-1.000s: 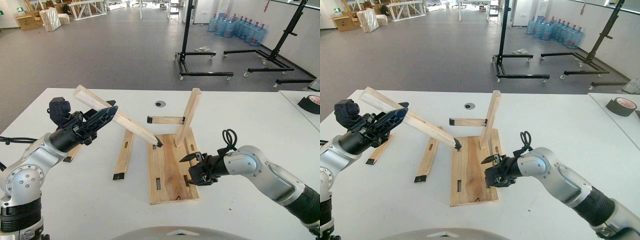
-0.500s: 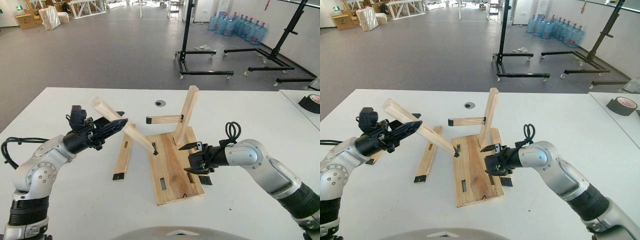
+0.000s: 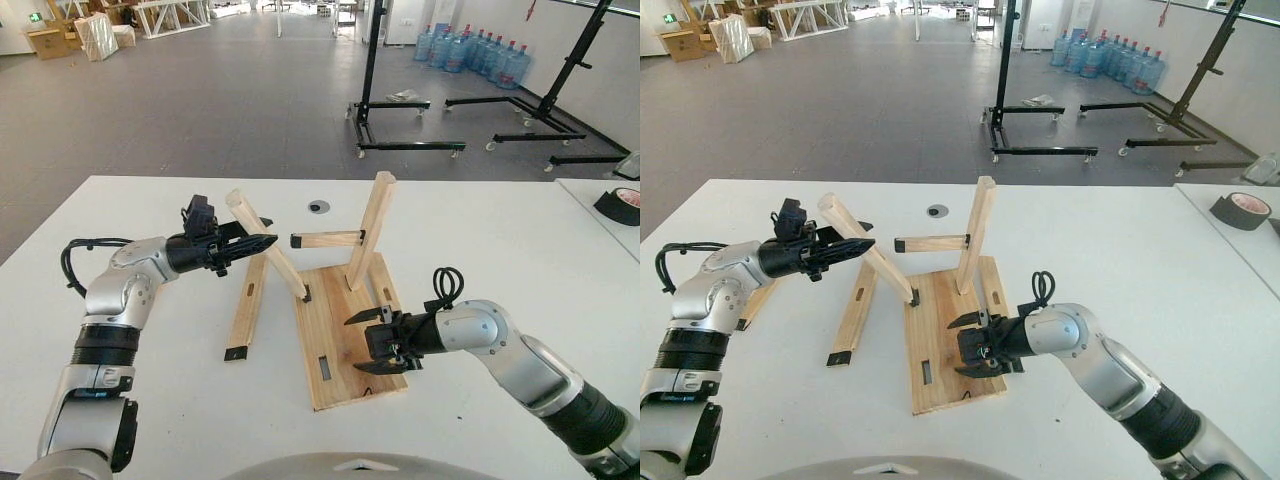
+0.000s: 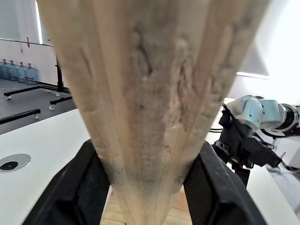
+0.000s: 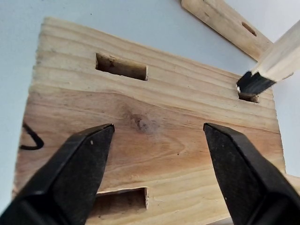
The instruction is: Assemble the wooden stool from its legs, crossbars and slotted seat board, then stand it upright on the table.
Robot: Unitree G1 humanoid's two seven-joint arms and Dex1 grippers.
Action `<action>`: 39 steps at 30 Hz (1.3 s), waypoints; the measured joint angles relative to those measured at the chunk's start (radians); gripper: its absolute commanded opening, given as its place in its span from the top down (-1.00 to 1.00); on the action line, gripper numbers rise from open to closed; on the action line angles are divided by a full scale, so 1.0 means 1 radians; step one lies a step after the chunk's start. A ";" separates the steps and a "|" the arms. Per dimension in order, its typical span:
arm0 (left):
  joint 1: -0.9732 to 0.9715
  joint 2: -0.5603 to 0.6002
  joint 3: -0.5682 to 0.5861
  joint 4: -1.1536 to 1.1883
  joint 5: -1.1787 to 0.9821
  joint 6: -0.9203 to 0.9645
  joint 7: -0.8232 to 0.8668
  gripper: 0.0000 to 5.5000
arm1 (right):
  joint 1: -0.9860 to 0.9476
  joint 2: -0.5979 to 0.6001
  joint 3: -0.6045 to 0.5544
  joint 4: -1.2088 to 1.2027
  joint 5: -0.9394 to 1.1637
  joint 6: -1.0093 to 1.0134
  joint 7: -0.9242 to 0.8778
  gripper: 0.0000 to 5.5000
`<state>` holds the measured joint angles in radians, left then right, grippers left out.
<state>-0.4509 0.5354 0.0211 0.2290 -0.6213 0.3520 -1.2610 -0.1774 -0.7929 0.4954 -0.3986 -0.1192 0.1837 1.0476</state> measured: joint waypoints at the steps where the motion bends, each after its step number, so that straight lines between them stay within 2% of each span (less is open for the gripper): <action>1: -0.024 -0.005 -0.007 0.029 0.009 -0.007 -0.016 0.26 | -0.001 0.001 0.001 0.002 0.000 -0.001 0.000 -0.28; 11: -0.162 0.000 -0.044 0.214 0.113 -0.049 -0.101 0.27 | -0.009 0.010 0.014 0.007 -0.009 0.000 -0.009 -0.28; 20: -0.194 0.039 -0.068 0.210 0.167 -0.022 -0.138 0.27 | -0.008 0.020 0.020 -0.001 -0.026 0.012 -0.019 -0.28; 39: -0.287 0.015 -0.162 0.232 0.215 0.033 -0.143 0.27 | -0.009 0.036 0.022 0.015 -0.030 0.010 -0.019 -0.28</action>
<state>-0.7377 0.5500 -0.1414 0.4609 -0.4066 0.3854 -1.4037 -0.1866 -0.7573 0.5172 -0.3839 -0.1492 0.1941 1.0283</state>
